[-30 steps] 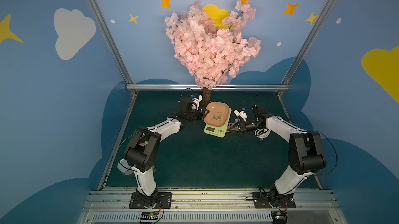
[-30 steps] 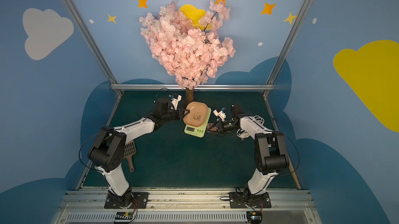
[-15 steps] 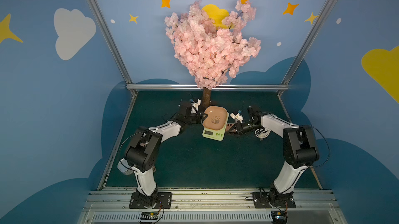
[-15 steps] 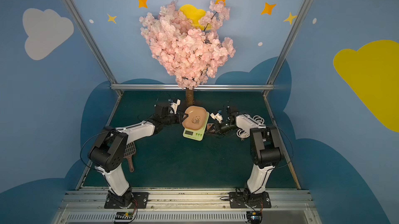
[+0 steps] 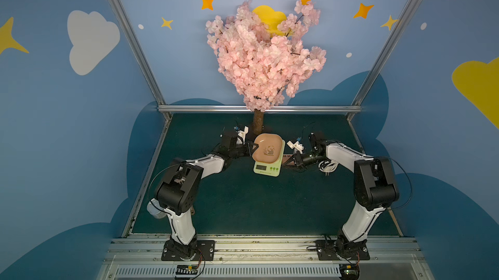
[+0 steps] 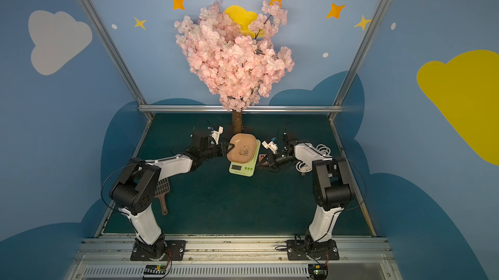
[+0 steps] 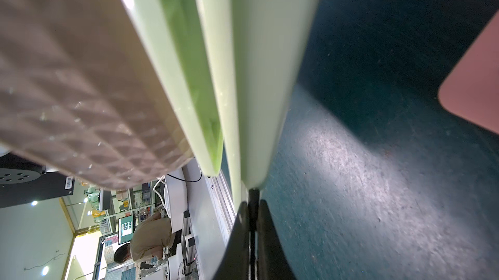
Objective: Charge the electronic scale
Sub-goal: Insert the charging cable into the electronic scale, then place the electronic scale at the center of the board.
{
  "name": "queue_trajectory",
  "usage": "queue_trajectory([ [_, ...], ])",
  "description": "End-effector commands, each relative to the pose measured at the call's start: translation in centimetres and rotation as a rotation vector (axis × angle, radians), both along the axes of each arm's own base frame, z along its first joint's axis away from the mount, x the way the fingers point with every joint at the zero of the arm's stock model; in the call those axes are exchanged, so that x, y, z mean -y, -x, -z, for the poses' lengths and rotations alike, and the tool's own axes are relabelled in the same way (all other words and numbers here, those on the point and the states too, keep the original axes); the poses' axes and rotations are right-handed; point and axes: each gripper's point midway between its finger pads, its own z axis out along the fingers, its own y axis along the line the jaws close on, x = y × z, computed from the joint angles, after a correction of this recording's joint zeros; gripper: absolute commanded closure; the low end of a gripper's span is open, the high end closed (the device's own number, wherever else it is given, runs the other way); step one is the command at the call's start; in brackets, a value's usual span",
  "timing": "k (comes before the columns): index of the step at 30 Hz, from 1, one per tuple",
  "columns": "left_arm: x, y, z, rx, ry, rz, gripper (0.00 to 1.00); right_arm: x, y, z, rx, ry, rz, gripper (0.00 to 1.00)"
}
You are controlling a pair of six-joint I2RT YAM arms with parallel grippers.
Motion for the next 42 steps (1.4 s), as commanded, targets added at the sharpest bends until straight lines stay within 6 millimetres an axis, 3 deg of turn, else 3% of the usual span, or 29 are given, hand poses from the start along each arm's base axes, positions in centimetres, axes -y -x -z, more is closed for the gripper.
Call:
queue_trajectory([
  [1, 2.0, 1.0, -2.7, 0.04, 0.088, 0.08, 0.97, -1.2, -0.5, -1.5, 0.075, -0.067, -0.036, 0.97],
  [18, 1.8, 1.3, 0.1, -0.044, 0.001, 0.031, 0.97, -1.3, -0.4, -1.9, 0.095, -0.008, -0.027, 0.72],
  [27, 1.1, 1.4, 1.8, -0.117, -0.037, -0.042, 0.97, 0.2, -0.9, -1.9, 0.157, 0.16, 0.024, 0.64],
  [42, -1.0, 1.2, 4.6, -0.213, -0.11, -0.238, 0.97, 2.4, -2.5, -7.0, 0.352, 0.242, 0.144, 0.61],
])
